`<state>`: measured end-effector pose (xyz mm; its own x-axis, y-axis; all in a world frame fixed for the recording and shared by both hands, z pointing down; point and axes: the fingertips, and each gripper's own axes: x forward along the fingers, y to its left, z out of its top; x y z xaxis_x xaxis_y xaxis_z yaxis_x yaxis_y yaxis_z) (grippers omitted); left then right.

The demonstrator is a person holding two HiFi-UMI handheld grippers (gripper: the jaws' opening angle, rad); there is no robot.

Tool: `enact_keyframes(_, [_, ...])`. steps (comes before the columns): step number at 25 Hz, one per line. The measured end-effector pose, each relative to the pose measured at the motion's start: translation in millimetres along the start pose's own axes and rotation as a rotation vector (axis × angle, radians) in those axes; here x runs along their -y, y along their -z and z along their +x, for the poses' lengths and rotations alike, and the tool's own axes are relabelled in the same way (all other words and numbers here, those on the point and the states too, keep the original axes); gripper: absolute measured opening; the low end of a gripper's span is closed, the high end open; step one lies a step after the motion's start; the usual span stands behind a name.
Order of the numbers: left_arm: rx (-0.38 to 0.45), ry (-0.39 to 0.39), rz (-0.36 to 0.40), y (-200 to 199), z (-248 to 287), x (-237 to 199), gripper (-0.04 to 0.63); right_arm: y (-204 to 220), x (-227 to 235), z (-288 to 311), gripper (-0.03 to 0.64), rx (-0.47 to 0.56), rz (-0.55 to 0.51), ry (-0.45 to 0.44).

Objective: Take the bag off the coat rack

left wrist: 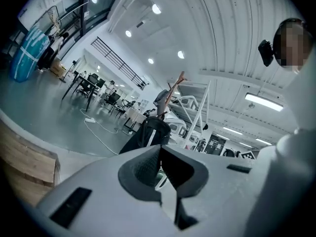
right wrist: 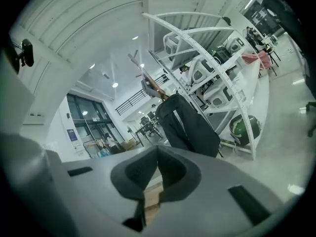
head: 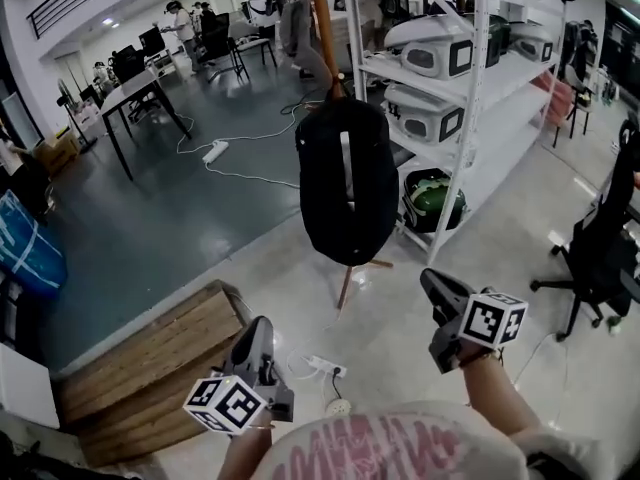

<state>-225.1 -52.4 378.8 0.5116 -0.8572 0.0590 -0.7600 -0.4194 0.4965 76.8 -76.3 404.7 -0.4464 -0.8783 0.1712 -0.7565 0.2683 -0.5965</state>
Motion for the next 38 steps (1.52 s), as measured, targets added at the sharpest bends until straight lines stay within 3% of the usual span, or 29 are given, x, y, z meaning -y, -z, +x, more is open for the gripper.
enact_keyframes(11, [0.003, 0.128, 0.025, -62, 52, -69, 0.003, -18, -37, 64, 0.006, 0.107, -0.060, 0.071])
enact_keyframes(20, [-0.085, 0.168, -0.024, -42, 96, -99, 0.003, 6, -8, 92, 0.006, 0.043, -0.056, 0.181])
enact_keyframes(26, [-0.102, 0.146, -0.043, -44, 135, -121, 0.003, -7, 13, 139, 0.006, 0.024, -0.033, 0.169])
enact_keyframes(30, [-0.077, 0.115, -0.043, -57, 171, -132, 0.003, -33, 33, 179, 0.006, 0.020, -0.041, 0.145])
enact_keyframes(38, [-0.017, 0.063, -0.037, -91, 264, -137, 0.003, -138, 74, 259, 0.006, 0.087, -0.051, 0.055])
